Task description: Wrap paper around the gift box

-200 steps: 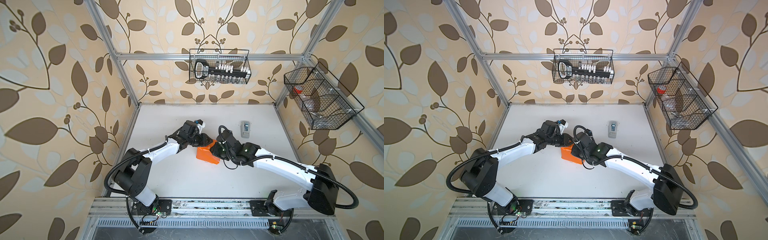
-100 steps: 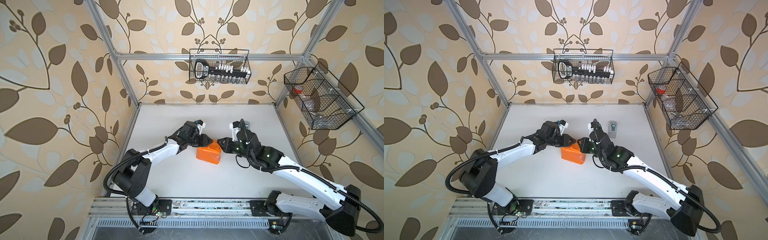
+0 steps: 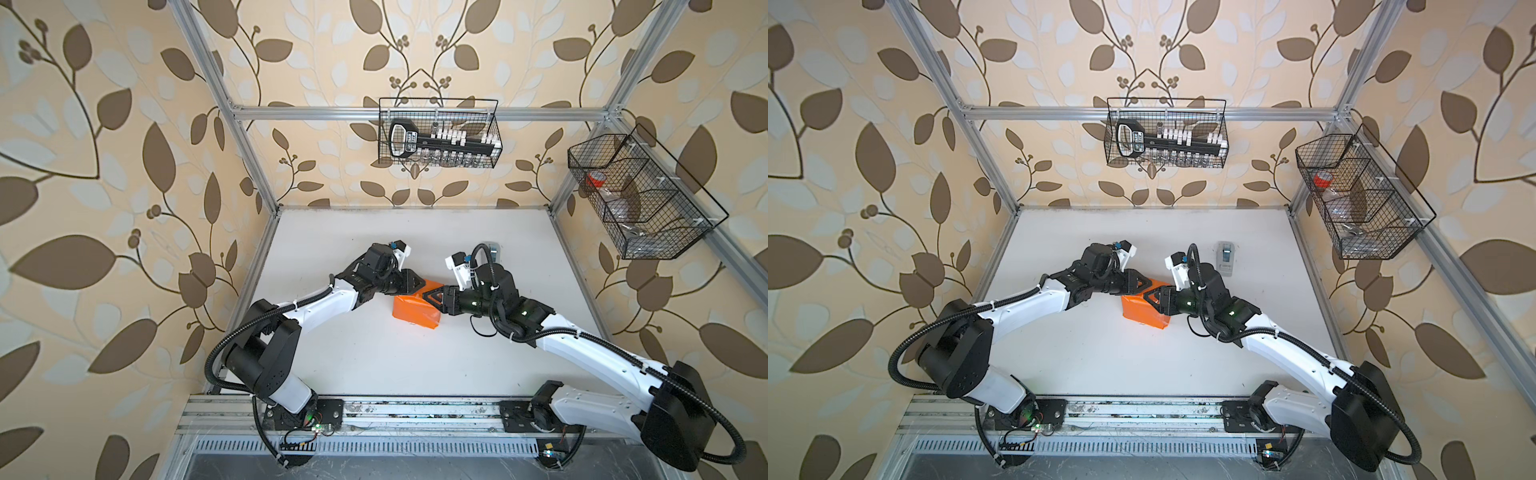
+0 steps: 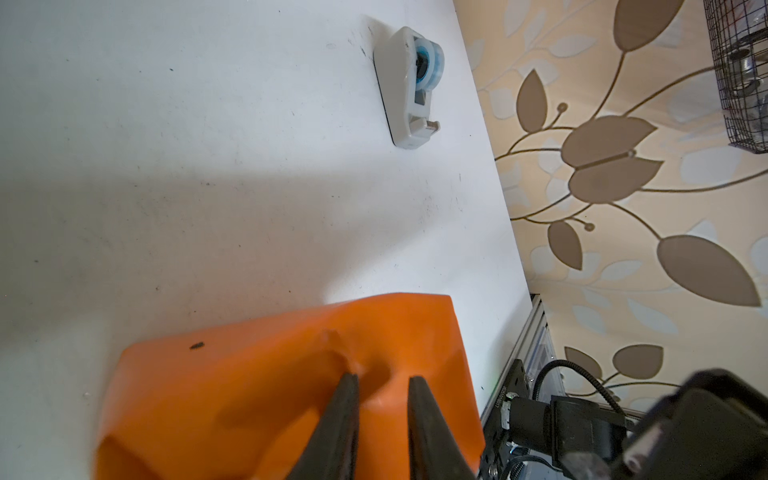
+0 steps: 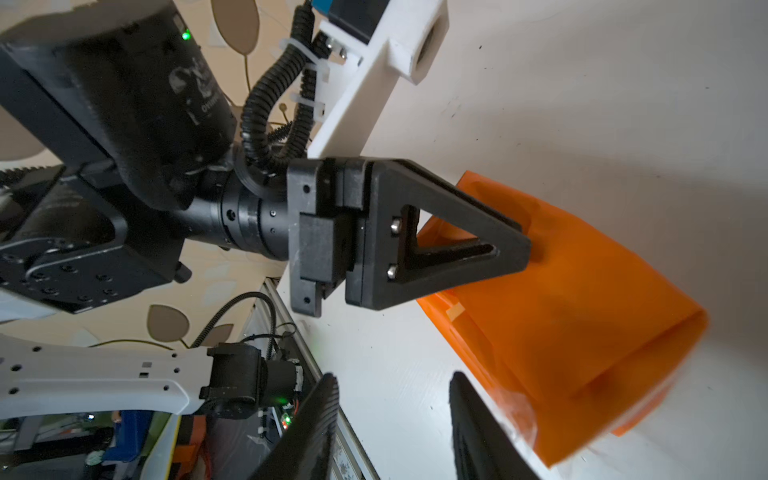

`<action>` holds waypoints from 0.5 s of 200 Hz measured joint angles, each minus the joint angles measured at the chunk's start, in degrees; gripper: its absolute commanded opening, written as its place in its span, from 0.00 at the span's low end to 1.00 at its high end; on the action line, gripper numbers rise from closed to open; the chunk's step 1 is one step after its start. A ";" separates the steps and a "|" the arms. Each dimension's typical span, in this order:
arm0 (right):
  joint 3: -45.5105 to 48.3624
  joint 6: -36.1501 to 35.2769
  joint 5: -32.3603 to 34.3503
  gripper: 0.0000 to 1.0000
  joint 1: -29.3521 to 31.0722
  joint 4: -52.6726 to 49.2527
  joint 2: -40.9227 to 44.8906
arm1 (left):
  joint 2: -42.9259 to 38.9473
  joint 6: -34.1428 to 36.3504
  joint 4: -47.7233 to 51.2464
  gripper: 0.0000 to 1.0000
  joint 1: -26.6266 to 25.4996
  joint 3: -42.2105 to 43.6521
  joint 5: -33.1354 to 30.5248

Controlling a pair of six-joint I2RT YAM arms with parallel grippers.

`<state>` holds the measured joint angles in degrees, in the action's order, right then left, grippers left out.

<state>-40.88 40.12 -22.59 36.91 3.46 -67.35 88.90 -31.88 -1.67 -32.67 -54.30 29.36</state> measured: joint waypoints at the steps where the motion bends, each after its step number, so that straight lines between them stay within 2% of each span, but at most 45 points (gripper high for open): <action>1: 0.15 0.17 -0.15 0.47 -0.02 0.33 -0.07 | -0.02 0.00 0.00 0.25 0.00 0.02 -0.02; 56: 5.88 8.48 -8.37 0.47 -0.85 20.87 -5.95 | -0.57 -0.04 -0.09 0.24 -0.02 0.50 -0.04; 100: 7.04 11.37 -11.17 0.46 -3.76 28.50 -6.64 | -0.81 -0.04 -0.02 0.24 -0.04 0.68 -0.11</action>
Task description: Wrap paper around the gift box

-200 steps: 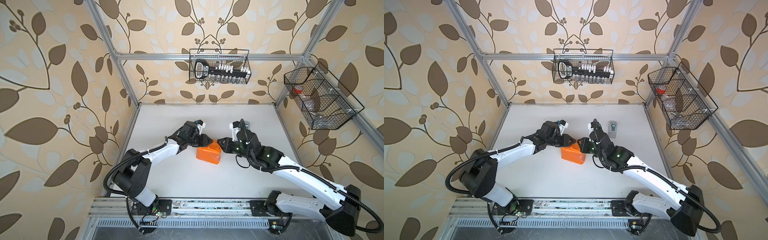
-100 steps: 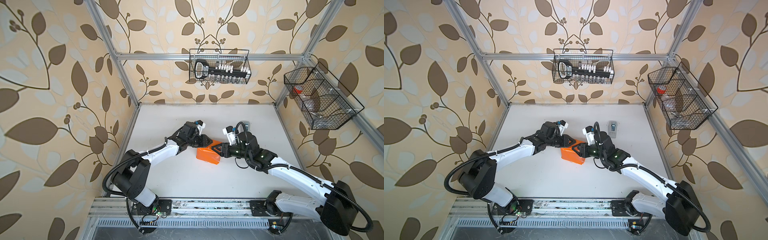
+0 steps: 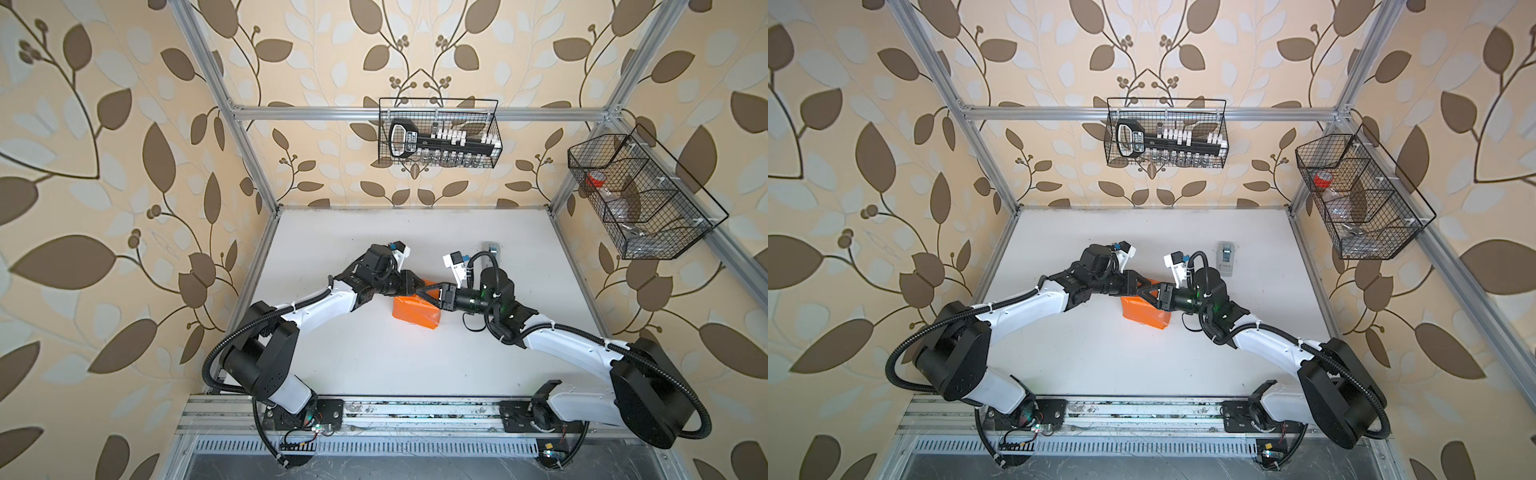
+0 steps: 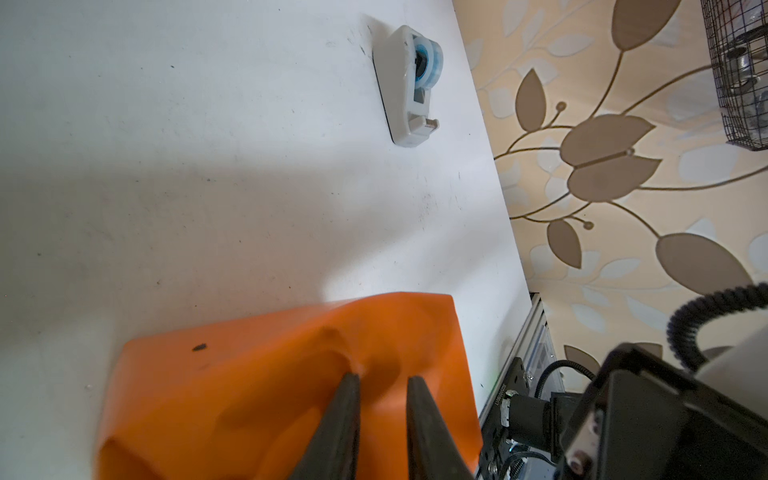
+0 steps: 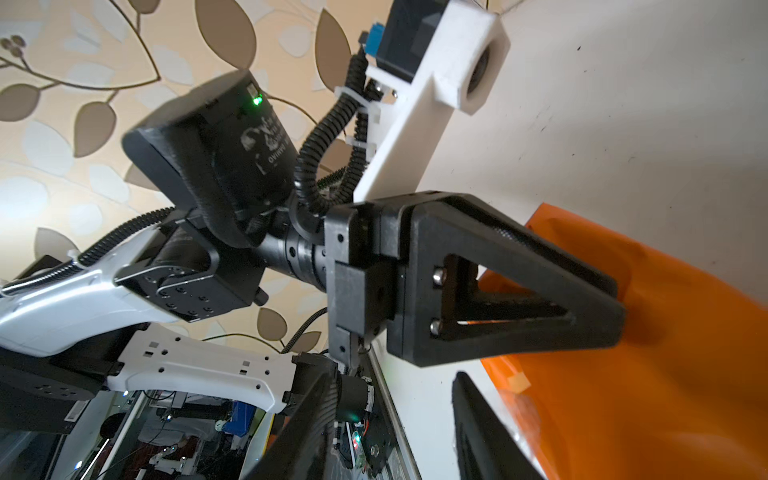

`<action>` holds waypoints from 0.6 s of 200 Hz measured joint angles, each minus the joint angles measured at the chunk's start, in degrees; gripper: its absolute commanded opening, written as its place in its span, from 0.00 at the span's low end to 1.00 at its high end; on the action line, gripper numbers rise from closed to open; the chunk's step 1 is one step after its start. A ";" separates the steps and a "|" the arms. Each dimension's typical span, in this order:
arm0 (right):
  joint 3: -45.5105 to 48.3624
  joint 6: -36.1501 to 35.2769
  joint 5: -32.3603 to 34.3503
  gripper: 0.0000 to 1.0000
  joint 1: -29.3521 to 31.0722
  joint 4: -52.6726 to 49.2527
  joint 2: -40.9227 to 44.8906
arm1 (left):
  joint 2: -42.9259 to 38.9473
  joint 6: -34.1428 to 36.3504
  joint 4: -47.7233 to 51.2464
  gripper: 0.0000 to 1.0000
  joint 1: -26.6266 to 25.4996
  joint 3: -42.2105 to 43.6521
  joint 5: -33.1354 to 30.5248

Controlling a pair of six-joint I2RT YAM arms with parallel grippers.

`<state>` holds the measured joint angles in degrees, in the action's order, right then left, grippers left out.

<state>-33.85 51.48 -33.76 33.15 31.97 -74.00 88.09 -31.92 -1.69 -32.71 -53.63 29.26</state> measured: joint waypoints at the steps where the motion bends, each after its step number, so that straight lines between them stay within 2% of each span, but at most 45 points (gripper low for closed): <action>1: 0.02 0.00 0.00 0.46 -0.07 0.04 0.00 | -0.02 0.00 0.00 0.24 0.00 0.02 0.00; 26: 0.44 -0.55 -0.83 0.46 -2.71 -0.13 0.94 | -0.33 0.00 0.11 0.24 -0.02 0.20 -0.13; 52: 0.26 -5.53 1.51 0.46 -4.15 -5.09 4.42 | -0.61 -0.02 0.33 0.24 -0.33 0.26 -0.79; 67: 0.26 -11.28 5.40 0.47 -2.56 -8.07 7.74 | -0.90 -0.02 0.76 0.24 -0.35 0.46 -0.79; 93: 0.24 -24.39 12.98 0.49 4.02 -11.56 13.66 | -1.36 -0.04 1.66 0.24 -0.37 0.52 -0.74; 120: 0.81 -33.44 16.06 0.52 6.34 -12.13 14.78 | -1.42 -0.20 1.66 0.24 -0.37 0.59 -0.72</action>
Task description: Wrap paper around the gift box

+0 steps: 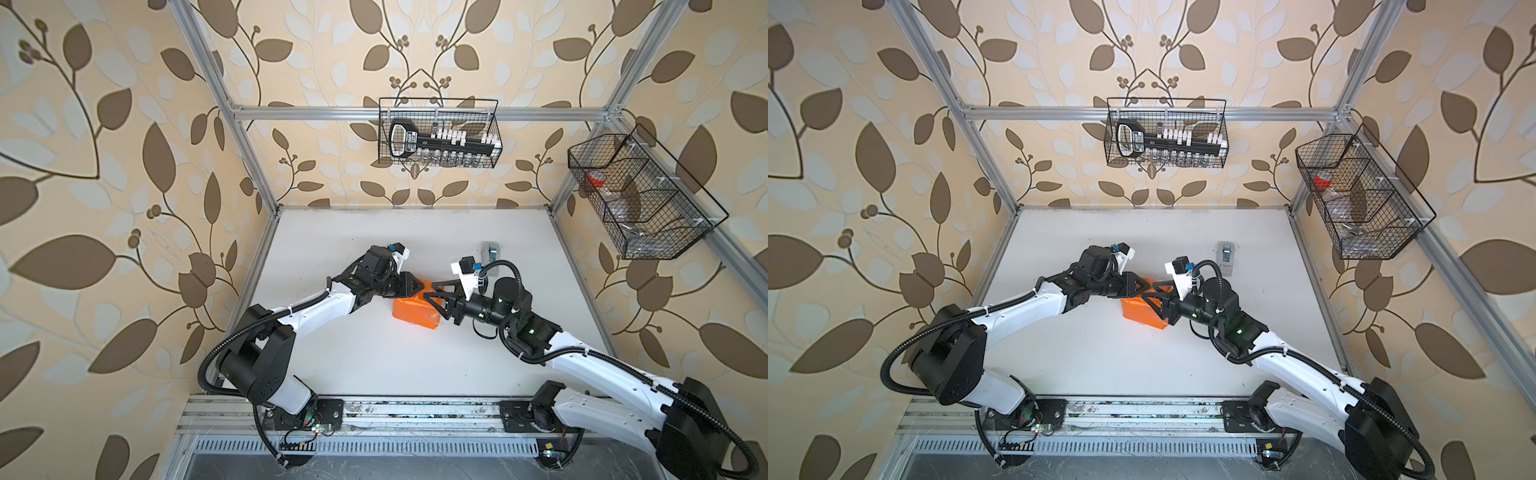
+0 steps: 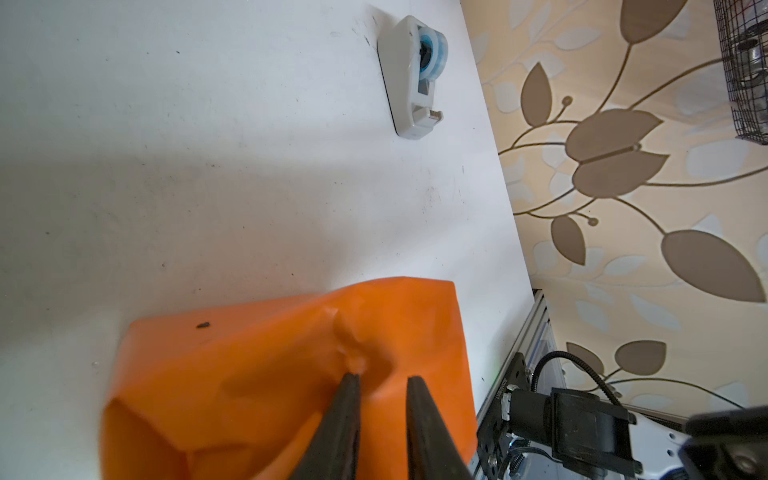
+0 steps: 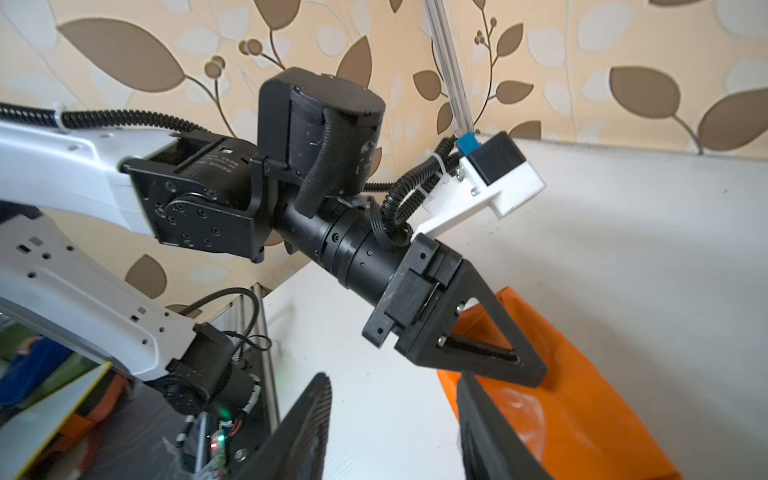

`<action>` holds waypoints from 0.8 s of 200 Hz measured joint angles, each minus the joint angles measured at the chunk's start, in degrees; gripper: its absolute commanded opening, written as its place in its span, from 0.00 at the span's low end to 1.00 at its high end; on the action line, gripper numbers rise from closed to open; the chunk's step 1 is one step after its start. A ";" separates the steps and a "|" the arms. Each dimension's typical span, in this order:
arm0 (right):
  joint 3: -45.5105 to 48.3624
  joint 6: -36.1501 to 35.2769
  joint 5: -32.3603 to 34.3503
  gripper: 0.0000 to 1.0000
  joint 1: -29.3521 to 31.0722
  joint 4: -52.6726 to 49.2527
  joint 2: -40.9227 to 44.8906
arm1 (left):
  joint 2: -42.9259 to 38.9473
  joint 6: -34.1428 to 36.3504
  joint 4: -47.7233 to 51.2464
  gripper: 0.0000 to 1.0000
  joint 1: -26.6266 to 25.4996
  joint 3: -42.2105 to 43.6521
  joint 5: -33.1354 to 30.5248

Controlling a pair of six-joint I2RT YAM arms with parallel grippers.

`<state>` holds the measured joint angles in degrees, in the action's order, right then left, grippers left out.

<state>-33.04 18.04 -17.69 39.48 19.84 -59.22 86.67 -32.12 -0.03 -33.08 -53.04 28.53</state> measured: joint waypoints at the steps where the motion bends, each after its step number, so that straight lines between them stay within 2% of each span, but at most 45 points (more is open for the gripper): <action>1: 0.11 -0.37 0.13 0.52 0.00 0.07 0.00 | 0.00 0.00 0.00 0.24 0.00 0.00 0.00; 37: 1.88 -6.56 1.16 0.50 -0.96 0.52 -2.23 | -0.31 -0.57 -0.96 0.24 0.00 0.74 0.07; 81: 1.88 -9.09 -2.49 0.47 -4.79 1.77 -6.91 | -0.70 -1.46 -2.36 0.24 0.00 1.77 0.09; 160: 0.37 -15.21 -8.76 0.42 -4.22 0.72 -11.17 | -0.96 -1.55 -2.60 0.24 0.00 2.08 0.09</action>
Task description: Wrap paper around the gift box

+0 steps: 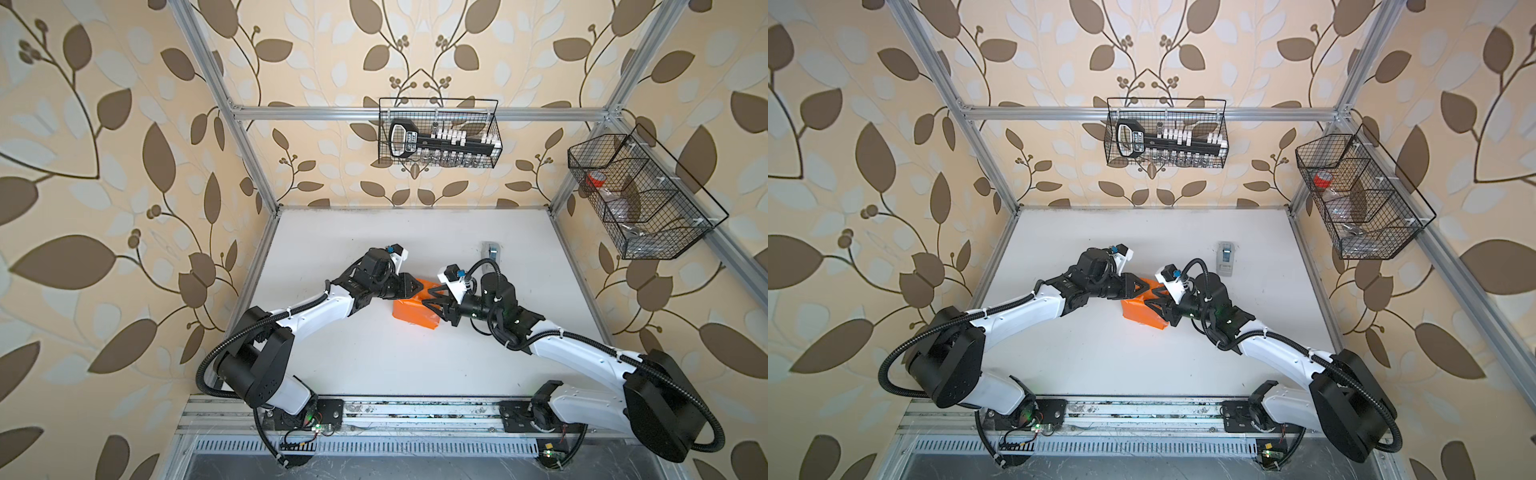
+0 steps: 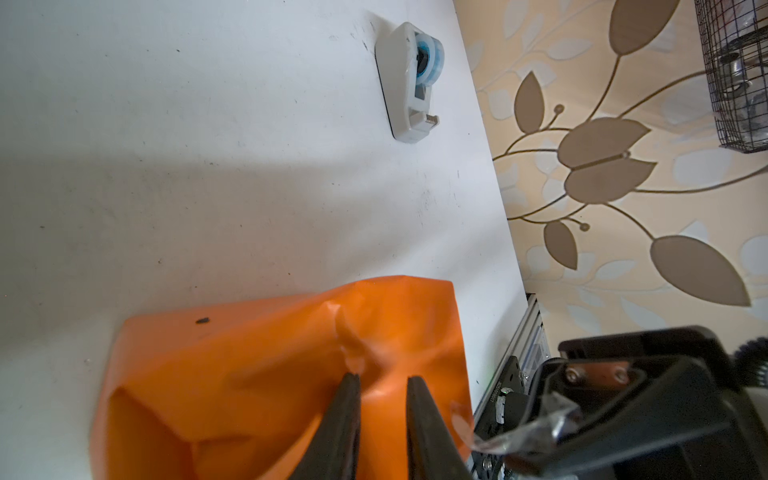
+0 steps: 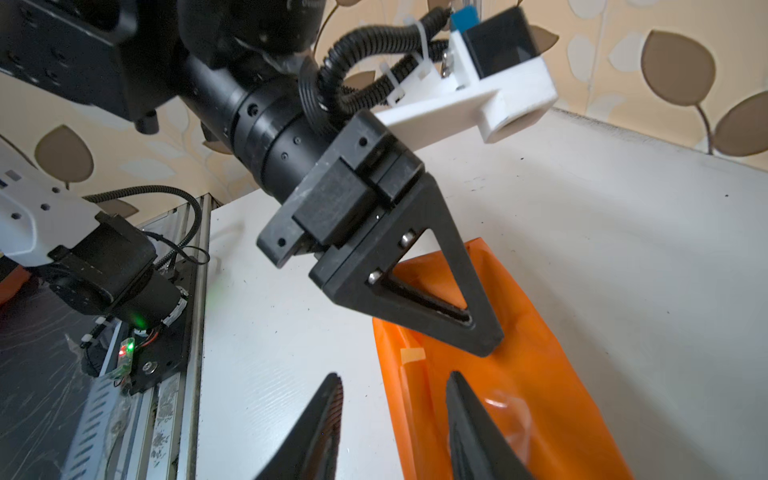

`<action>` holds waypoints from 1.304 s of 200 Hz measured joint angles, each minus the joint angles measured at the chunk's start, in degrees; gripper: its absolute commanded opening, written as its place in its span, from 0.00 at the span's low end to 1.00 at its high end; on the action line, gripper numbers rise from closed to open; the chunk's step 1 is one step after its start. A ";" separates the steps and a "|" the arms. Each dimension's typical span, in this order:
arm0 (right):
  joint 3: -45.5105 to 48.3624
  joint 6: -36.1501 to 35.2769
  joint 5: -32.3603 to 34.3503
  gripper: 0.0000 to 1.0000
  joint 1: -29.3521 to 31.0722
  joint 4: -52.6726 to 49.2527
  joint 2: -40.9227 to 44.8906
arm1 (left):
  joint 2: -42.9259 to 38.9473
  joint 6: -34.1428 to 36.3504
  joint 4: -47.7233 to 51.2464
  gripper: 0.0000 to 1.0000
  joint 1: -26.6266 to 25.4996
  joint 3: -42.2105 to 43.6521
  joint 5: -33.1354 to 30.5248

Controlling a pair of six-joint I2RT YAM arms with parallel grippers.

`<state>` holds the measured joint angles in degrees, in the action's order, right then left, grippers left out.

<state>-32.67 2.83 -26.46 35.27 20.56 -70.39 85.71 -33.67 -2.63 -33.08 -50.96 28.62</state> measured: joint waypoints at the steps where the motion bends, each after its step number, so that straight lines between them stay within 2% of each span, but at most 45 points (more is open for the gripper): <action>1: 0.00 -0.02 -0.04 0.42 0.02 -0.04 -0.02 | 0.00 0.00 0.00 0.24 0.00 0.00 0.00; 50: 0.00 -0.87 -1.46 0.41 2.49 -1.42 -1.36 | -0.13 0.00 0.00 0.24 0.00 0.11 0.04; 127: 2.95 3.39 -2.12 0.40 4.55 0.61 -1.97 | -0.83 0.00 0.72 0.24 0.00 0.44 0.33; 169: 6.12 5.14 -1.75 0.39 7.56 -0.35 2.05 | -1.03 -0.02 1.14 0.24 0.00 0.46 0.48; 196: 6.12 8.02 0.02 0.18 6.67 -3.26 10.10 | -1.09 -0.02 1.20 0.24 0.00 0.48 0.48; 219: 4.50 14.58 4.87 0.00 1.53 -7.93 15.54 | -1.16 -0.02 1.33 0.24 0.00 0.48 0.50; 242: -1.07 19.80 5.66 0.00 -6.49 -13.46 11.82 | -1.18 -0.04 1.40 0.24 0.00 0.48 0.50; 261: -6.45 22.18 4.66 0.00 -7.96 -16.55 4.28 | -1.18 -0.04 1.42 0.24 0.00 0.48 0.50</action>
<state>-39.11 25.02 -21.80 27.31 4.01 -66.11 84.53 -33.71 -1.21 -33.08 -50.48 29.12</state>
